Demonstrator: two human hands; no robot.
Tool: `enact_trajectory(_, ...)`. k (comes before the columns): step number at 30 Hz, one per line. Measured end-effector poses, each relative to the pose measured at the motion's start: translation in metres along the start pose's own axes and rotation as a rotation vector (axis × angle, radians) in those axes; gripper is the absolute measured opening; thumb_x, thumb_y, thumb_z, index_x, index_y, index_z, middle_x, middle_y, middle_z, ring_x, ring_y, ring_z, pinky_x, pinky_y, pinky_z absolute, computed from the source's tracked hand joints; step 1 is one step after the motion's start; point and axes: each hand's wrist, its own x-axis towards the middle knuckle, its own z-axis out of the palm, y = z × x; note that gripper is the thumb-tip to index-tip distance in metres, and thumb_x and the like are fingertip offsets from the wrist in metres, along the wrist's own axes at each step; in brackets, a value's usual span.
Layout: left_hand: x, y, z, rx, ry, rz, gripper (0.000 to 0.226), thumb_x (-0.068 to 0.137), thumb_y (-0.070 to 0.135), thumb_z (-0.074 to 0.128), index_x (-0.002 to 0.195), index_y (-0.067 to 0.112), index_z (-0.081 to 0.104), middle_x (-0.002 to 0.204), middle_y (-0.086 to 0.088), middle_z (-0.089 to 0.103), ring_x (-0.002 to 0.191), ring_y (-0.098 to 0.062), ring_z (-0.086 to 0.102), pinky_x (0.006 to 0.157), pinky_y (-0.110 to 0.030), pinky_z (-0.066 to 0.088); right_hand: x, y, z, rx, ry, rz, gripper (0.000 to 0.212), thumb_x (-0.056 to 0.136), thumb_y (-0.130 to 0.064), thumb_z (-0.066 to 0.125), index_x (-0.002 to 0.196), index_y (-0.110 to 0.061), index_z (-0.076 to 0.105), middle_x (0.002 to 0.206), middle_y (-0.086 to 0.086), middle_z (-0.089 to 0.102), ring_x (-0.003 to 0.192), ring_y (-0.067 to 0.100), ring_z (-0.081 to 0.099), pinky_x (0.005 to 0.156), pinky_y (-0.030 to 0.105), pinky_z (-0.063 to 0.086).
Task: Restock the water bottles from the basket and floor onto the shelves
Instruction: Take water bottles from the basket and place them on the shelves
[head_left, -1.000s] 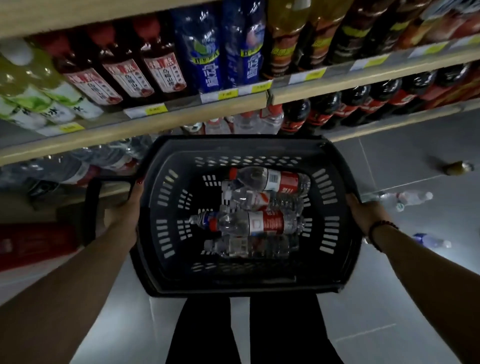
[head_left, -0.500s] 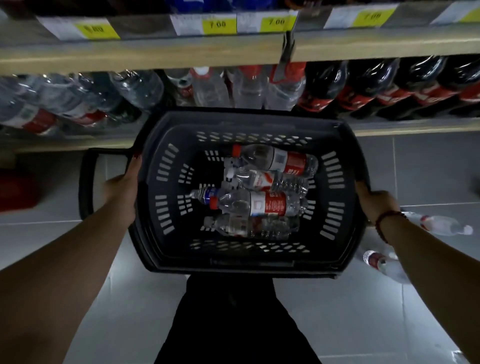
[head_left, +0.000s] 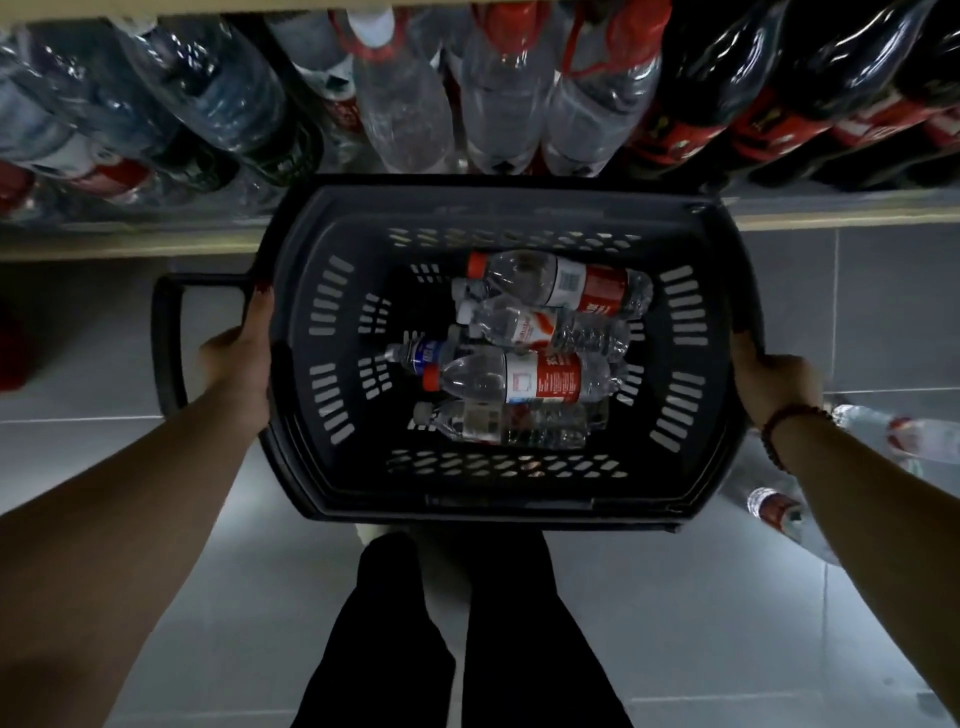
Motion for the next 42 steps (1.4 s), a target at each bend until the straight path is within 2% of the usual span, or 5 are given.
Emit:
enact_trajectory(12, -0.006, -0.005, -0.015, 0.156, -0.075, 0.022, 0.070, 0.060, 0.088, 0.055, 0.061, 0.018, 0.045, 0.072, -0.010, 0.048, 0.071, -0.024, 0.051, 0.064, -0.033, 0.042, -0.025, 0.005, 0.006, 0.060, -0.016, 0.050, 0.058, 0.096, -0.048, 0.044, 0.114, 0.004, 0.060, 0.107, 0.025, 0.060, 0.095, 0.036, 0.056, 0.080, 0.038, 0.043)
enact_trajectory(21, -0.062, 0.000, -0.049, 0.312, -0.203, 0.256, 0.038, 0.087, 0.042, 0.067, 0.104, 0.008, 0.067, 0.086, -0.008, 0.066, 0.073, -0.018, 0.059, 0.056, -0.024, 0.043, -0.101, -0.001, 0.000, 0.100, 0.062, -0.112, 0.025, 0.091, -0.027, 0.056, 0.096, -0.005, 0.065, 0.091, 0.017, 0.064, 0.082, 0.028, 0.056, 0.069, 0.030, 0.037)
enact_trajectory(24, -0.090, -0.007, -0.050, 0.179, -0.082, 0.308, 0.035, 0.085, 0.033, 0.072, 0.107, 0.007, 0.068, 0.108, -0.013, 0.070, 0.098, -0.024, 0.066, 0.079, -0.033, 0.052, -0.128, -0.009, 0.012, 0.154, -0.007, -0.234, 0.023, 0.087, -0.024, 0.063, 0.106, -0.011, 0.065, 0.104, 0.009, 0.068, 0.091, 0.022, 0.060, 0.076, 0.028, 0.043)
enact_trajectory(36, -0.106, -0.030, 0.034, 0.082, -0.401, 0.237, 0.047, 0.085, 0.026, 0.073, 0.127, 0.007, 0.060, 0.126, -0.006, 0.064, 0.105, -0.010, 0.057, 0.087, -0.023, 0.042, -0.118, -0.041, 0.091, 0.090, -0.176, -0.449, 0.046, 0.080, -0.027, 0.074, 0.122, -0.016, 0.057, 0.122, 0.002, 0.059, 0.111, 0.017, 0.054, 0.092, 0.031, 0.046)
enact_trajectory(42, -0.083, -0.061, 0.068, 0.053, -0.442, 0.172, 0.043, 0.086, 0.023, 0.072, 0.124, 0.006, 0.063, 0.123, -0.004, 0.065, 0.105, -0.011, 0.059, 0.081, -0.016, 0.043, -0.081, -0.042, 0.140, -0.184, -0.208, -0.579, 0.063, 0.062, -0.065, 0.067, 0.116, -0.035, 0.058, 0.124, -0.004, 0.059, 0.119, 0.023, 0.052, 0.099, 0.049, 0.045)
